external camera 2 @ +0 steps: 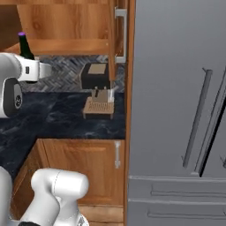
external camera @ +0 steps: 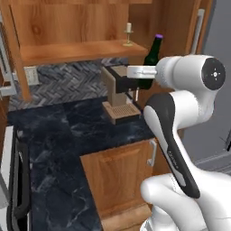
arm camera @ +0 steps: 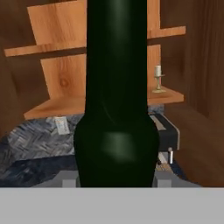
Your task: Get the candle and the beer from the cabinet and move them to the dining counter.
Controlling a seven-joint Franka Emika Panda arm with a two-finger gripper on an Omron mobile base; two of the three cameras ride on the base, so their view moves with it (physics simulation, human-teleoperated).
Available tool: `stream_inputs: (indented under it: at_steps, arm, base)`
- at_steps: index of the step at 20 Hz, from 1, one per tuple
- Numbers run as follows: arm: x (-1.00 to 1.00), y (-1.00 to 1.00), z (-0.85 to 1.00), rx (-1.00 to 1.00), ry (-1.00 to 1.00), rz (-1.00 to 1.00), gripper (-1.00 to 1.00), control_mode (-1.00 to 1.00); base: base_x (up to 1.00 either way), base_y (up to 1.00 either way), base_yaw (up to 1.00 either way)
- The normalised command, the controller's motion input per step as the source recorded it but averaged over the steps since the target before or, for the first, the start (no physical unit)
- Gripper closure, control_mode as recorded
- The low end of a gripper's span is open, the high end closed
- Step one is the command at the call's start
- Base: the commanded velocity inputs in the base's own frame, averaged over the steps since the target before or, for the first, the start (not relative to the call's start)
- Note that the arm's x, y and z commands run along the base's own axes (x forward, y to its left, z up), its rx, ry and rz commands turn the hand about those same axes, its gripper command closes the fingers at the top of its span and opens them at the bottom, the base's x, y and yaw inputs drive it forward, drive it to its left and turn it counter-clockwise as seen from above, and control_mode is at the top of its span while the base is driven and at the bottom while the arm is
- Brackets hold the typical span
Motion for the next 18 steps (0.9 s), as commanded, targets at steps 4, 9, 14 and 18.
stream_inputs:
  at_steps: [4,9,14,18]
  arm:
    - [0.00,0.00,0.00,0.00,0.00,0.00,1.00,1.00]
    - [0.00,0.00,0.00,0.00,0.00,0.00,1.00,1.00]
    - [0.00,0.00,0.00,0.00,0.00,0.00,1.00,1.00]
    - [0.00,0.00,0.00,0.00,0.00,0.00,1.00,1.00]
  base:
    - [-0.05,-0.05,-0.78]
    - [-0.03,0.00,-0.80]
    - [-0.02,0.00,-0.80]
    - [0.00,-0.07,-0.79]
